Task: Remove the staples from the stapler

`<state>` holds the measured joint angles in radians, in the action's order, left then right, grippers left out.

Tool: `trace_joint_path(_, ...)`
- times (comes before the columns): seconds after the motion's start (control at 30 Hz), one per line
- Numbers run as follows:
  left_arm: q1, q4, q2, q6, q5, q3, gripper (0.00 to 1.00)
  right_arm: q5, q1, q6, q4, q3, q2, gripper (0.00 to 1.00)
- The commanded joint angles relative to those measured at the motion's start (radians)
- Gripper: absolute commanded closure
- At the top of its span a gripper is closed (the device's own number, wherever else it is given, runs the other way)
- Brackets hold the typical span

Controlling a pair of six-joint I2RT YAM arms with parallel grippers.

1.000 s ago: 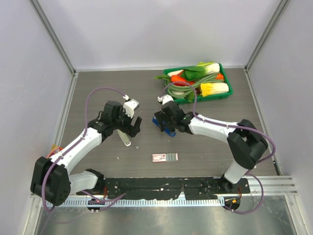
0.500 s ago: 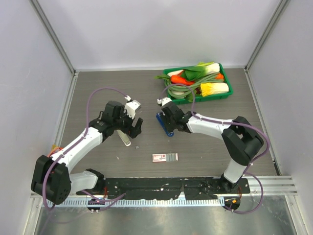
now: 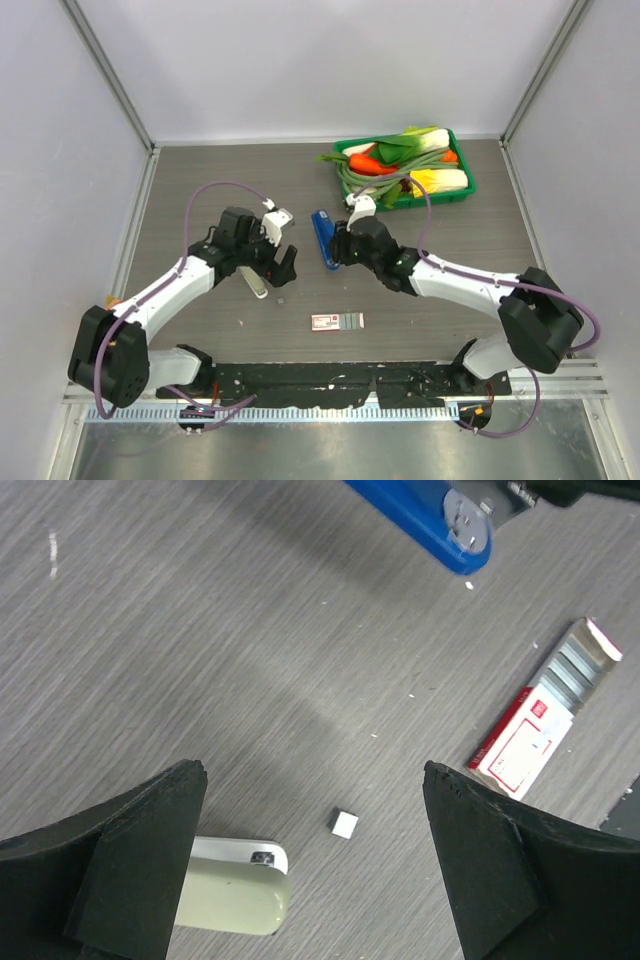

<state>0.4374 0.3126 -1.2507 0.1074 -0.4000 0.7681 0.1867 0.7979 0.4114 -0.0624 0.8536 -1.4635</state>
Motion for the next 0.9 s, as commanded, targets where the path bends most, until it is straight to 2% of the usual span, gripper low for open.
trace_joint_path(0.0,0.004,-0.049,-0.018,-0.014,-0.120,0.039,0.05,0.114,0.069,0.130,-0.309,-0.063,0.072,0.99)
trace_joint_path(0.17,0.004,-0.058,-0.032,-0.003,-0.210,0.042,0.04,0.209,0.161,0.161,-0.407,-0.073,0.078,0.99)
trace_joint_path(0.37,0.007,-0.058,-0.052,0.015,-0.290,0.037,0.04,0.244,0.182,0.210,-0.467,-0.085,0.091,0.99)
trace_joint_path(0.87,0.014,-0.164,-0.118,-0.008,-0.296,0.027,0.16,0.211,0.198,0.345,-0.516,-0.156,0.114,0.99)
